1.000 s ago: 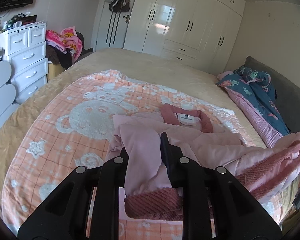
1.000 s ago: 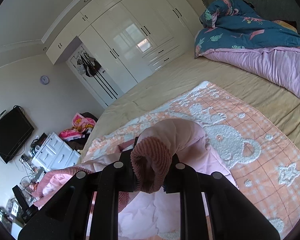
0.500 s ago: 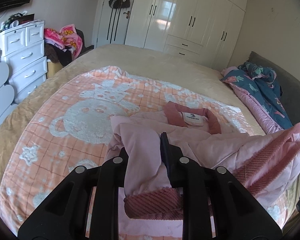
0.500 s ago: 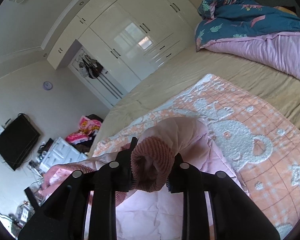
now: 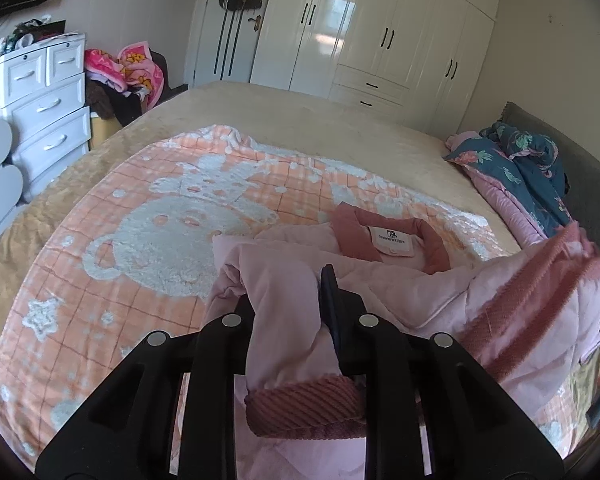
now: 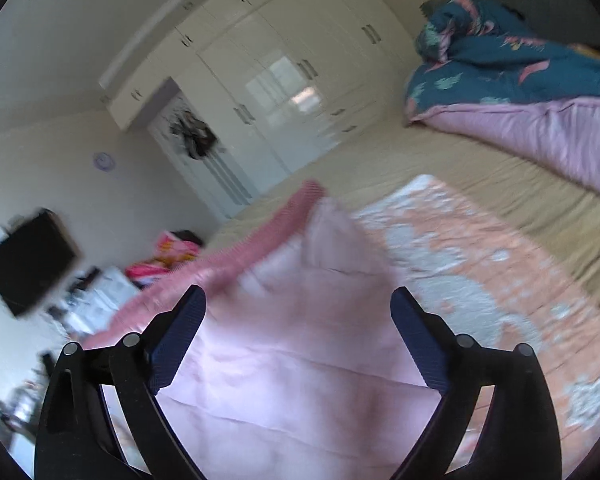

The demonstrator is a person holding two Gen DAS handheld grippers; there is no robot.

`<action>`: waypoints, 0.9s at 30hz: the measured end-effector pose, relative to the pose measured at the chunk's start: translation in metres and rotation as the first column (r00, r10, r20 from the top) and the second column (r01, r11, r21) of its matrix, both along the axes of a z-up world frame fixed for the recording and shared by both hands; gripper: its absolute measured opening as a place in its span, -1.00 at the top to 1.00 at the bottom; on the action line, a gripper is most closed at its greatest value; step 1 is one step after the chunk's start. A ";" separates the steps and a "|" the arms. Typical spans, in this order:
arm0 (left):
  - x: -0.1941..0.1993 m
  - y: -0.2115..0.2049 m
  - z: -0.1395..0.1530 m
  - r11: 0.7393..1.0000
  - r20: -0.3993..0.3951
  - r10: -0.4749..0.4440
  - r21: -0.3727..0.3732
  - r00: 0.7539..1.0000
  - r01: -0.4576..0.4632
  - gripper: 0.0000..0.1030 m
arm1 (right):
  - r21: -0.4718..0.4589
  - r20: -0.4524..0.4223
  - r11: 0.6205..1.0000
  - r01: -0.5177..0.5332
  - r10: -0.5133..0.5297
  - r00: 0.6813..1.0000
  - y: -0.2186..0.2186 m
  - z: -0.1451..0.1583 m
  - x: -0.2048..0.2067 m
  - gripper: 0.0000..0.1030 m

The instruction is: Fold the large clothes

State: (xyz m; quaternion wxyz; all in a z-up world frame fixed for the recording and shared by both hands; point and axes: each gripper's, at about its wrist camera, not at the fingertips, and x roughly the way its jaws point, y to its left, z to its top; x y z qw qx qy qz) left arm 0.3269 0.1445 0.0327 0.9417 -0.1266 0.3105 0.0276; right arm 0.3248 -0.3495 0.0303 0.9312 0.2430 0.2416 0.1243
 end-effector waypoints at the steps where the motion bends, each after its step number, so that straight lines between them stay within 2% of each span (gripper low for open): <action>1: 0.001 0.000 -0.001 1.000 -0.003 0.000 0.000 1.000 0.000 0.72 | -0.027 -0.018 1.000 0.009 -0.009 1.000 0.000 -0.004 0.003 -0.81; 6: 0.007 0.008 -0.005 1.000 -0.013 0.007 -0.014 1.000 -0.007 0.63 | -0.181 -0.163 0.983 -0.041 0.011 0.987 0.015 -0.044 0.024 -0.83; 9: 0.008 0.012 -0.008 0.999 -0.023 0.007 -0.032 1.000 -0.008 0.56 | -0.182 -0.231 0.980 -0.074 0.030 0.972 0.023 -0.065 0.034 -0.83; 11: 0.008 0.012 -0.008 0.999 -0.021 0.005 -0.036 1.000 -0.005 0.56 | -0.204 -0.244 0.976 -0.078 0.026 0.969 0.029 -0.071 0.036 -0.83; 16: 0.006 0.007 -0.004 0.999 -0.011 -0.006 -0.039 1.000 0.005 0.33 | -0.219 -0.231 0.972 -0.088 0.036 0.972 0.034 -0.071 0.030 -0.83; 24: -0.003 -0.007 0.011 0.998 0.025 -0.051 -0.040 0.998 0.052 -0.31 | -0.186 -0.191 0.979 -0.080 0.044 0.981 0.029 -0.054 0.024 -0.83; 27: -0.005 -0.013 0.016 0.998 0.021 -0.055 -0.016 0.998 0.055 -0.38 | -0.185 -0.186 0.979 -0.081 0.046 0.981 0.031 -0.049 0.021 -0.83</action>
